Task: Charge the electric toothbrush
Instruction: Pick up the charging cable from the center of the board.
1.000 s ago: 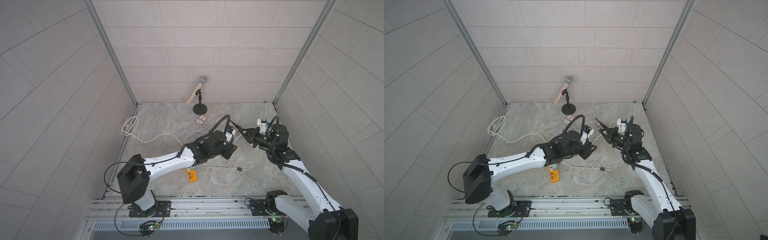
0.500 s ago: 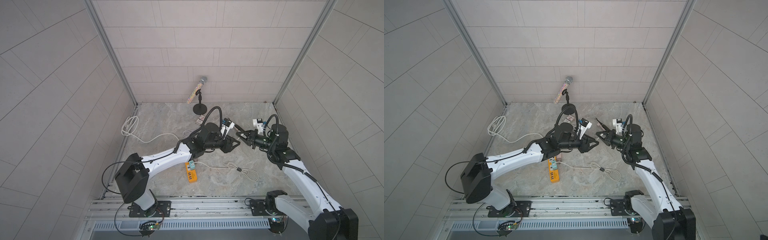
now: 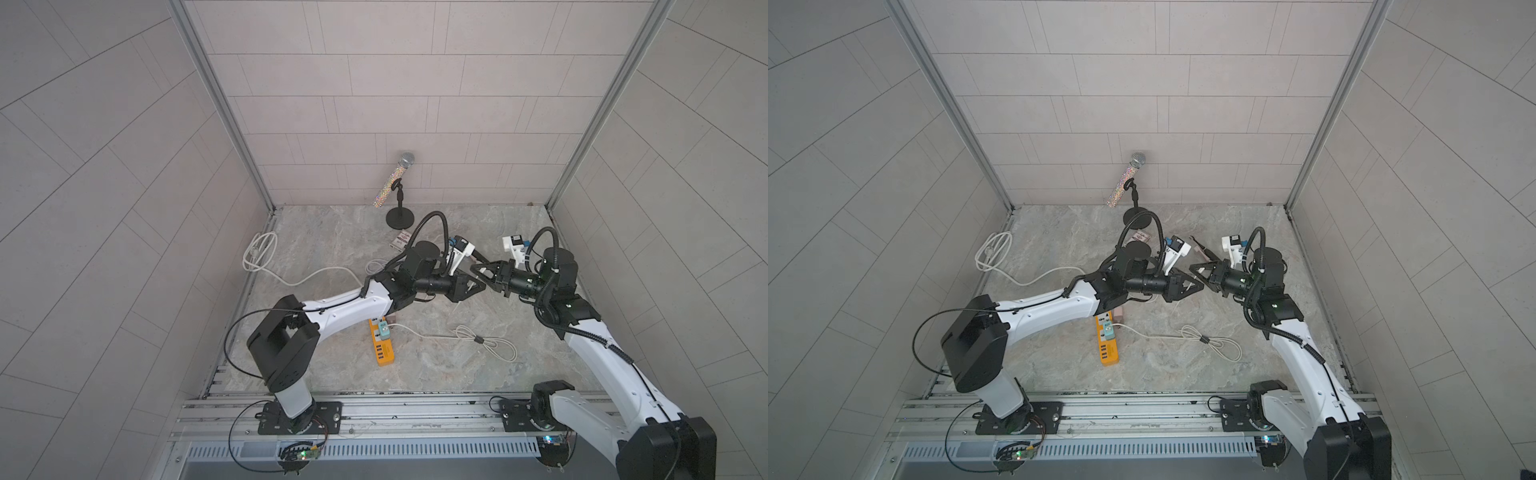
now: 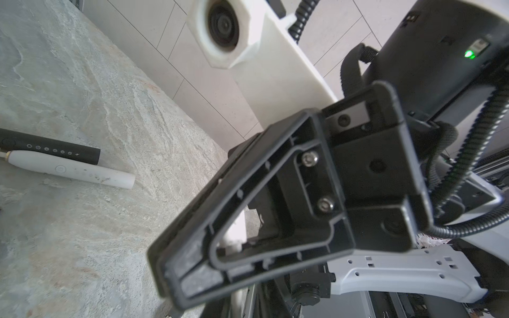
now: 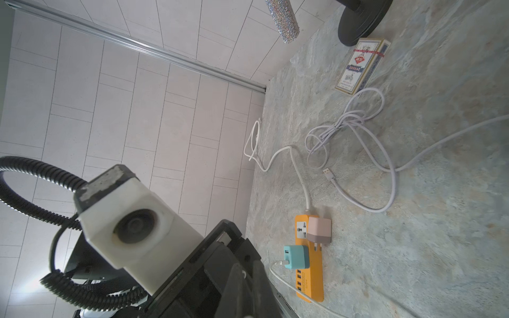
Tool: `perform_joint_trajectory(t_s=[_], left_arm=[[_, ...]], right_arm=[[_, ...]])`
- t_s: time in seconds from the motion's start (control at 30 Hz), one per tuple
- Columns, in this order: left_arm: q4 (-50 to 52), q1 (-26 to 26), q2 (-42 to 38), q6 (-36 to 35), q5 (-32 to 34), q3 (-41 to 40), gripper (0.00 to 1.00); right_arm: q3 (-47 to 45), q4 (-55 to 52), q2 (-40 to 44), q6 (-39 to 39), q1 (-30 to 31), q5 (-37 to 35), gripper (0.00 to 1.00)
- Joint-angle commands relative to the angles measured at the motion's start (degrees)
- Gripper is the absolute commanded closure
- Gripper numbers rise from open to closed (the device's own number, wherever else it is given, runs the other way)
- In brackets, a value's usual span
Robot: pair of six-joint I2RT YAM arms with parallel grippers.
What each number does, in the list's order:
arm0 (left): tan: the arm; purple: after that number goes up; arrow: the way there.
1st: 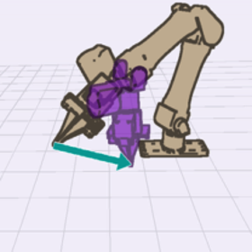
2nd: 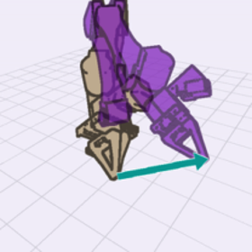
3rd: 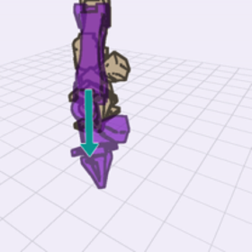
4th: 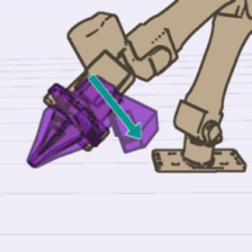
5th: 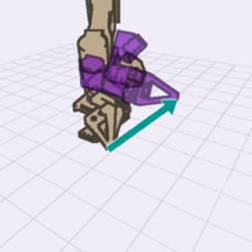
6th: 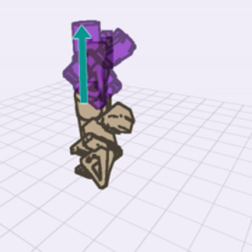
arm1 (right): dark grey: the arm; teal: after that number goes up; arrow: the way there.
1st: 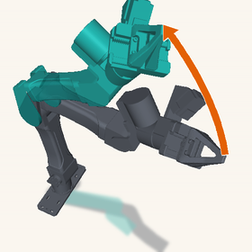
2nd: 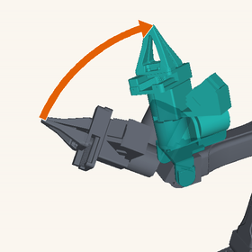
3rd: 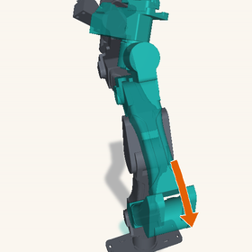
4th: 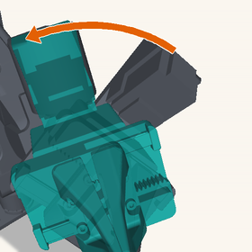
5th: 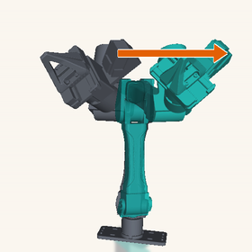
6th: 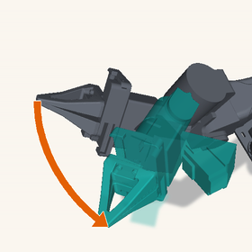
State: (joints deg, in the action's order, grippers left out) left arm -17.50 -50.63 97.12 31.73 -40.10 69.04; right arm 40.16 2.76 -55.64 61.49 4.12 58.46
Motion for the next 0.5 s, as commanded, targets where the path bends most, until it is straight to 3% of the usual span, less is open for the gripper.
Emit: perform_joint_trajectory(t_s=[0.0, 0.23, 0.27, 0.33, 0.43, 0.47], left_arm=[[-3.3, -0.2, 0.4, 0.5, -1.2, 2.4, 0.8], [-3.0, -0.2, 0.4, 0.9, -0.9, 3.0, 0.95], [-2.0, -0.2, 0.2, 0.3, -0.3, 3.0, 1.0], [-0.4, -0.2, -0.2, -1.0, -0.1, 2.5, 1.0], [0.4, -0.2, -1.4, -2.5, 1.0, 0.8, 1.0], [1.0, -0.2, -1.8, -3.2, 1.0, 0.4, 1.0]], right_arm=[[0.8, -0.5, 0.0, -3.2, 0.2, 1.8, 0.9], [1.7, -3.2, 0.4, -6.9, 0.2, 3.1, 0.87], [2.1, -3.5, 0.6, -7.3, 0.2, 3.1, 0.84], [2.6, -4.1, 1.2, -7.4, 0.2, 2.7, 0.8], [3.4, -5.3, 1.8, -7.4, -0.4, 1.6, 0.64], [3.8, -5.9, 2.4, -7.4, -0.7, 0.8, 0.63]])
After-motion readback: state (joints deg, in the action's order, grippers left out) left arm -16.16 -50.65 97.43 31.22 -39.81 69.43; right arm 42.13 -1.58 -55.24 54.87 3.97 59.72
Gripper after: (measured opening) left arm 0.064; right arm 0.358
